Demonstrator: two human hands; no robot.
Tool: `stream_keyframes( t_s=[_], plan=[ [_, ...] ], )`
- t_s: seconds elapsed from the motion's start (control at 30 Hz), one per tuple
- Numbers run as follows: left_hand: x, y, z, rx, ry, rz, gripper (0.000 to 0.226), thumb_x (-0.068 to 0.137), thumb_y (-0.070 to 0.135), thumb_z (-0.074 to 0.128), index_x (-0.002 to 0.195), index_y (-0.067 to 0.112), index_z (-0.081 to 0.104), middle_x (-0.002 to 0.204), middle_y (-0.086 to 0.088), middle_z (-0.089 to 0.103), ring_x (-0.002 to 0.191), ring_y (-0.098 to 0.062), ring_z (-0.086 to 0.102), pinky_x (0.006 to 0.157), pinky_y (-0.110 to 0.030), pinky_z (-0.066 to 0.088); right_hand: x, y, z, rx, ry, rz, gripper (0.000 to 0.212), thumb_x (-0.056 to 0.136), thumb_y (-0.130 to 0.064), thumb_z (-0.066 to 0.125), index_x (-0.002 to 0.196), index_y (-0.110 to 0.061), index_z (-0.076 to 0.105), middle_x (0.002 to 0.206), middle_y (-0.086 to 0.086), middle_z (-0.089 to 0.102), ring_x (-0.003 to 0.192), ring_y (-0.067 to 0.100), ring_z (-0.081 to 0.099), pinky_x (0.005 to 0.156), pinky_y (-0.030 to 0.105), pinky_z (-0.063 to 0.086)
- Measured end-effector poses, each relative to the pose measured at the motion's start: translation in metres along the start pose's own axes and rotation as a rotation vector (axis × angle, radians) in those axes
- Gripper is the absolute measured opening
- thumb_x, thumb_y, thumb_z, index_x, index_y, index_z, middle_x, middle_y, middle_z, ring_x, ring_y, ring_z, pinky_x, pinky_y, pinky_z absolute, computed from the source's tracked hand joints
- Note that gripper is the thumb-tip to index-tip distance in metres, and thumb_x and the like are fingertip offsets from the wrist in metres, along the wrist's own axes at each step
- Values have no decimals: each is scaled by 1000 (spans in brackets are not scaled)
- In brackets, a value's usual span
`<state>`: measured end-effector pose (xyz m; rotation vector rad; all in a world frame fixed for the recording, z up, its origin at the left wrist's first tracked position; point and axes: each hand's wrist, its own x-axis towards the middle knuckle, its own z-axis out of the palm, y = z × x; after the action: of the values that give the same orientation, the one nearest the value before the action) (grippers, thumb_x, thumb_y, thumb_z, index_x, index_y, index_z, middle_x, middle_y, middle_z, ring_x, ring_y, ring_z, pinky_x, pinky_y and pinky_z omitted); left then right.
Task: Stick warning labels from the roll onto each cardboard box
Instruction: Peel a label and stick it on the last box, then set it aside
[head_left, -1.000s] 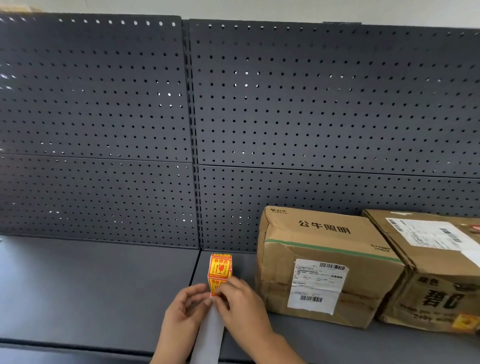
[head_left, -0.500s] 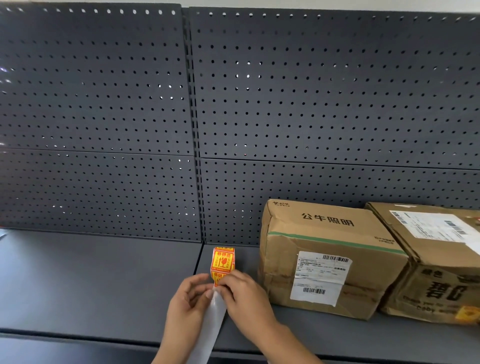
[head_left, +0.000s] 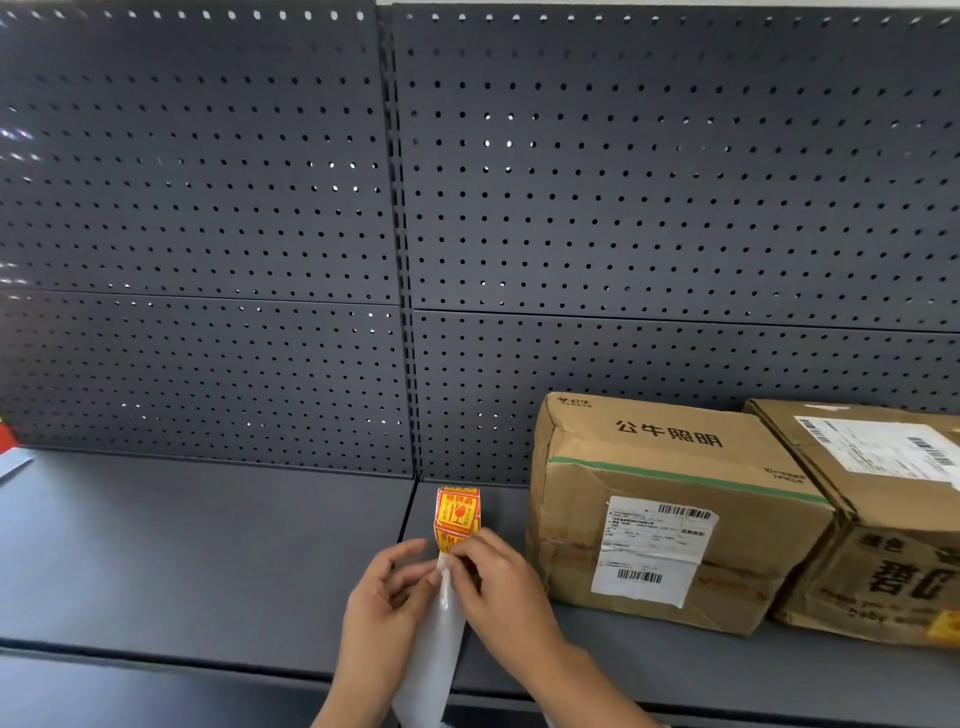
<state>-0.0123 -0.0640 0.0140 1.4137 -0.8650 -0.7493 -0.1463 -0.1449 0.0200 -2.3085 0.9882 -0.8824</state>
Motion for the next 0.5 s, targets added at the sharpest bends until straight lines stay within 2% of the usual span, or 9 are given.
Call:
stream_keyframes(
  t_s=[0.1, 0.17, 0.23, 0.33, 0.4, 0.5],
  plan=[
    [1, -3, -1, 37, 27, -12, 30, 94, 0, 71, 115, 22, 67, 95, 7, 81, 91, -1, 74, 75, -10, 54, 1, -2, 0, 50, 31, 64, 16, 104, -32, 54, 100, -21, 65, 98, -13, 56, 85, 6, 58, 73, 31, 51],
    [1, -5, -1, 91, 60, 10, 33, 95, 2, 70, 114, 29, 65, 101, 16, 78, 96, -3, 73, 79, -17, 53, 3, -2, 0, 103, 66, 126, 12, 101, -27, 57, 96, -20, 65, 94, -12, 58, 83, 6, 59, 71, 29, 52],
    [-2, -5, 1, 207, 53, 62, 34, 97, 4, 67, 111, 34, 64, 103, 24, 74, 97, -1, 71, 80, -17, 52, 5, -1, 3, 152, 82, 193, 11, 100, -23, 58, 93, -20, 66, 91, -11, 62, 82, 6, 60, 69, 24, 51],
    [-4, -1, 6, 342, 27, 148, 36, 97, 2, 63, 108, 36, 69, 102, 17, 73, 95, 2, 68, 77, -11, 52, 7, -2, 7, 269, 113, 291, 12, 98, -18, 61, 87, -20, 66, 82, -7, 66, 77, 10, 62, 66, 23, 49],
    [-2, 1, 9, 382, 9, 186, 36, 99, 6, 63, 116, 37, 70, 112, 16, 70, 96, 3, 66, 79, -9, 50, 7, -1, 8, 335, 165, 332, 13, 96, -16, 64, 85, -20, 66, 76, -5, 67, 70, 11, 63, 65, 27, 51],
    [6, -1, 11, 516, -41, 320, 35, 96, 18, 73, 129, 29, 69, 117, 18, 65, 106, 9, 62, 88, -3, 45, 6, -5, 1, 450, 174, 365, 17, 99, -13, 62, 84, -19, 66, 61, 2, 66, 47, 15, 59, 48, 30, 47]
  ],
)
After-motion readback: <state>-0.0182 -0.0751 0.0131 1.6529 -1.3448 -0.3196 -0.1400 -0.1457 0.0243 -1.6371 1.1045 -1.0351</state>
